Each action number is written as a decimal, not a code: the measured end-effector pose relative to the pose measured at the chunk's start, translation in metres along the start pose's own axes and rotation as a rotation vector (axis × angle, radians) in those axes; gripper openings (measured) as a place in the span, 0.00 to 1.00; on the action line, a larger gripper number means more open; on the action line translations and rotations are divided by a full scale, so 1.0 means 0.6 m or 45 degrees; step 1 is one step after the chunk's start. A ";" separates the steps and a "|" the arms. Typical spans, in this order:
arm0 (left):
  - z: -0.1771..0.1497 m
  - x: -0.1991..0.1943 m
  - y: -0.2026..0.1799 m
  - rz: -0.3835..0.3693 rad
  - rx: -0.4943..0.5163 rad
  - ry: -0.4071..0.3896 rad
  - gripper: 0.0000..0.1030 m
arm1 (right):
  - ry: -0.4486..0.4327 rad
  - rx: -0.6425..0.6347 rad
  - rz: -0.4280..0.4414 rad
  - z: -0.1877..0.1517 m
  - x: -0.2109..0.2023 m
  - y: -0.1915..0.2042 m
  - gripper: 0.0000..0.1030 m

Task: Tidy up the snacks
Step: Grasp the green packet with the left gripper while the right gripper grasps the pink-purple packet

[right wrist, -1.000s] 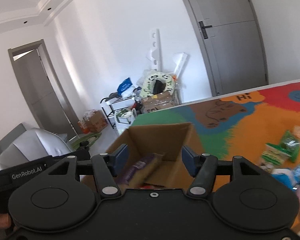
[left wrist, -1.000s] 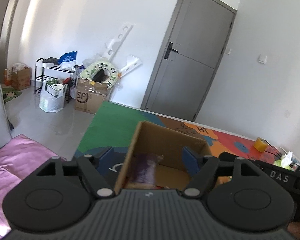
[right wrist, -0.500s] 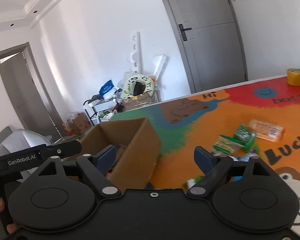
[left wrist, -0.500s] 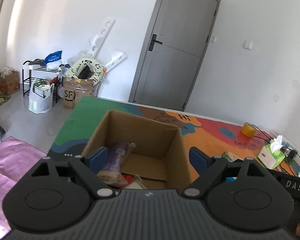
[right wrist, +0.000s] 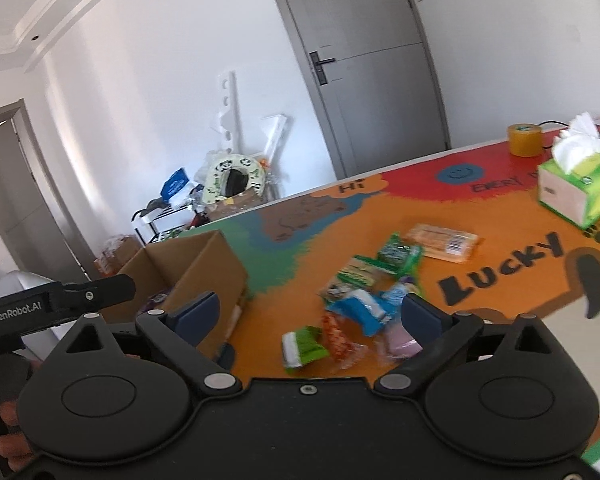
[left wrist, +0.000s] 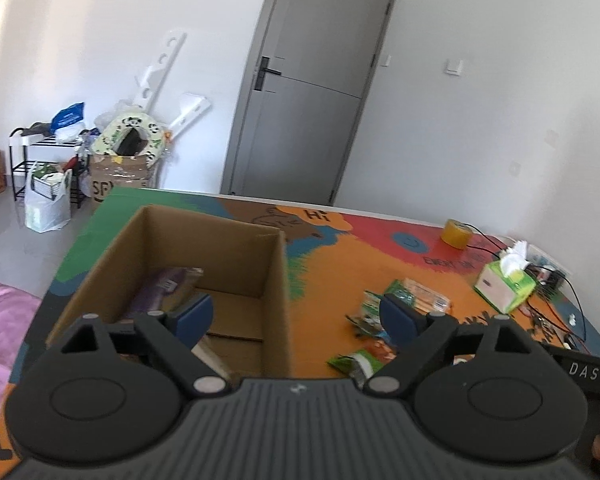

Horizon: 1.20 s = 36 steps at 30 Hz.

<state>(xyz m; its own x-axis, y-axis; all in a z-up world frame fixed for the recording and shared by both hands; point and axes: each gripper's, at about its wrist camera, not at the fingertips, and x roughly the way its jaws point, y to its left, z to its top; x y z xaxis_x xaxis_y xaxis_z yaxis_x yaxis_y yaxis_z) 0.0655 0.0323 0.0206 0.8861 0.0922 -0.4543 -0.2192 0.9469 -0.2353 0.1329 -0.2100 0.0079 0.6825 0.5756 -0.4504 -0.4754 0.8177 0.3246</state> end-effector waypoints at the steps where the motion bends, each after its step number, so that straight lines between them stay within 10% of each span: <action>1: -0.001 0.001 -0.005 -0.005 0.004 0.002 0.87 | -0.003 0.002 -0.010 -0.001 -0.003 -0.006 0.96; 26: -0.036 0.052 -0.112 -0.130 0.106 0.061 0.83 | -0.010 0.117 -0.118 -0.033 -0.032 -0.127 0.93; 36: -0.060 0.104 -0.129 -0.097 0.087 0.111 0.55 | 0.028 0.125 -0.109 -0.042 0.005 -0.143 0.78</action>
<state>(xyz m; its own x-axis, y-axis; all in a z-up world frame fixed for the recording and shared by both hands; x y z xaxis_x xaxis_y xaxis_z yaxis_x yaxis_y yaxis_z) 0.1232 -0.0462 -0.0207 0.8597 -0.0052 -0.5107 -0.1214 0.9692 -0.2142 0.1617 -0.2786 -0.0424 0.7052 0.5048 -0.4979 -0.3586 0.8597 0.3637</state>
